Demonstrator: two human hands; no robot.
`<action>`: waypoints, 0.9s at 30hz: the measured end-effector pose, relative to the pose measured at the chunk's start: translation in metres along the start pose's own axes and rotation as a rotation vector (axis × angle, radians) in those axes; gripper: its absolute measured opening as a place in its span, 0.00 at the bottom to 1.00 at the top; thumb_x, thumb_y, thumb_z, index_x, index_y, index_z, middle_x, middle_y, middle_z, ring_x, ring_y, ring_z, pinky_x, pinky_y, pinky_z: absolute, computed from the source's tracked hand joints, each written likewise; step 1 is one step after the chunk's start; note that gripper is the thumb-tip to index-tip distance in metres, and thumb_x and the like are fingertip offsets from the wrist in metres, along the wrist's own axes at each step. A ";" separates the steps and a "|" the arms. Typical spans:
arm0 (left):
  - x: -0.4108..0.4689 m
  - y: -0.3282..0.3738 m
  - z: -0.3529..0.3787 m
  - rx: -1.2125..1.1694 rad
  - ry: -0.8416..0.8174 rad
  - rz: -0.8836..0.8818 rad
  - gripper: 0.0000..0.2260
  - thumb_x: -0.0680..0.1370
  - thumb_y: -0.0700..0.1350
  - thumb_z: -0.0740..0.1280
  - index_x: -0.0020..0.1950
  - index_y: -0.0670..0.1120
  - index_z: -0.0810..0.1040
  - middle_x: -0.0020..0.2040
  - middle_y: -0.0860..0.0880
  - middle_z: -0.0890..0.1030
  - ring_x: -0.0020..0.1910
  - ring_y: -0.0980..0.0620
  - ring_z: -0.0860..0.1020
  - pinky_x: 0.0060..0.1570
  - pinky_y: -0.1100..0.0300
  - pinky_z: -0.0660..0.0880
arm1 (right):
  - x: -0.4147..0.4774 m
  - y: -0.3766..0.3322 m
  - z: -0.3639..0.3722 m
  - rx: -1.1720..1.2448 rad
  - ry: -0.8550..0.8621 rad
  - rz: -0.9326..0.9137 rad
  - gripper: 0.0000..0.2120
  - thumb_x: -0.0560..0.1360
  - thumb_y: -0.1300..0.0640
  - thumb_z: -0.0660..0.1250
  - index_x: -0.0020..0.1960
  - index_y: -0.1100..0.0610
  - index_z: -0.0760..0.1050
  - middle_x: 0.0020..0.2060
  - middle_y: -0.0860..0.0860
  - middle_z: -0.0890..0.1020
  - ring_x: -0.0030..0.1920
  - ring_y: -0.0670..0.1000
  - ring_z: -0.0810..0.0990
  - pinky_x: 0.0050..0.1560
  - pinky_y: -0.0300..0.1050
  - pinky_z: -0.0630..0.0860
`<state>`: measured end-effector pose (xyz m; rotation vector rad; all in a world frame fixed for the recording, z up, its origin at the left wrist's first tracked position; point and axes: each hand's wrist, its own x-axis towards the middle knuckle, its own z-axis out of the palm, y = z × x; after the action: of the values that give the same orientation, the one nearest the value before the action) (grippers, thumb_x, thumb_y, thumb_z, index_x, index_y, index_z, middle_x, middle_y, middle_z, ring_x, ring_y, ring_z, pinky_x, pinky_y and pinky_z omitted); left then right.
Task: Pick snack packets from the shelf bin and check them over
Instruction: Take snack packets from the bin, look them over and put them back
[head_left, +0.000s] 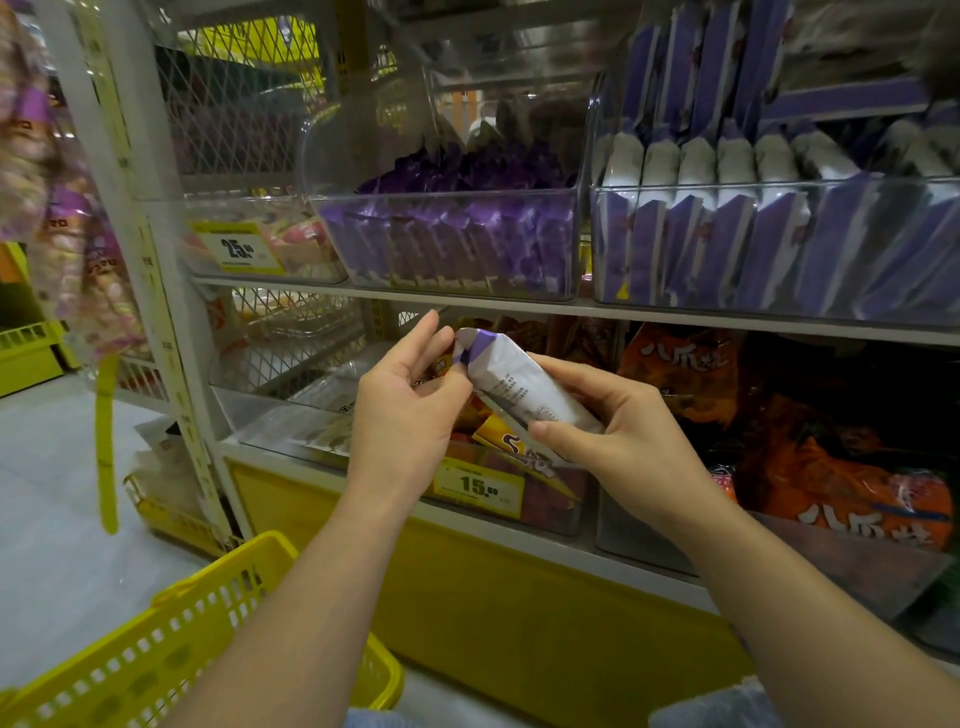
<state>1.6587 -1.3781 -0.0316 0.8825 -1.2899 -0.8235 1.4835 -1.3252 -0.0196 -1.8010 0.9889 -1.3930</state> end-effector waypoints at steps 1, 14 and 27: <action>-0.001 0.000 0.000 0.023 -0.011 0.024 0.30 0.72 0.45 0.70 0.74 0.49 0.69 0.64 0.52 0.80 0.57 0.61 0.80 0.57 0.53 0.79 | 0.000 0.000 -0.001 0.019 0.000 0.009 0.25 0.72 0.68 0.71 0.61 0.44 0.76 0.54 0.40 0.82 0.55 0.39 0.81 0.51 0.39 0.80; -0.013 -0.006 0.024 -0.013 -0.082 -0.013 0.40 0.66 0.40 0.68 0.76 0.57 0.61 0.68 0.59 0.71 0.63 0.62 0.75 0.60 0.54 0.77 | 0.006 0.006 0.002 0.123 0.046 0.028 0.25 0.72 0.67 0.71 0.58 0.40 0.77 0.55 0.44 0.84 0.55 0.46 0.83 0.54 0.49 0.81; -0.017 -0.012 0.029 -0.306 -0.331 -0.306 0.46 0.68 0.35 0.71 0.78 0.61 0.54 0.63 0.56 0.78 0.59 0.51 0.80 0.48 0.52 0.80 | 0.007 0.003 -0.004 0.437 -0.004 0.162 0.18 0.76 0.67 0.64 0.57 0.47 0.77 0.50 0.49 0.86 0.50 0.52 0.85 0.41 0.44 0.82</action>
<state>1.6278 -1.3701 -0.0480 0.7247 -1.2796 -1.4156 1.4798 -1.3325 -0.0179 -1.3707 0.7379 -1.3762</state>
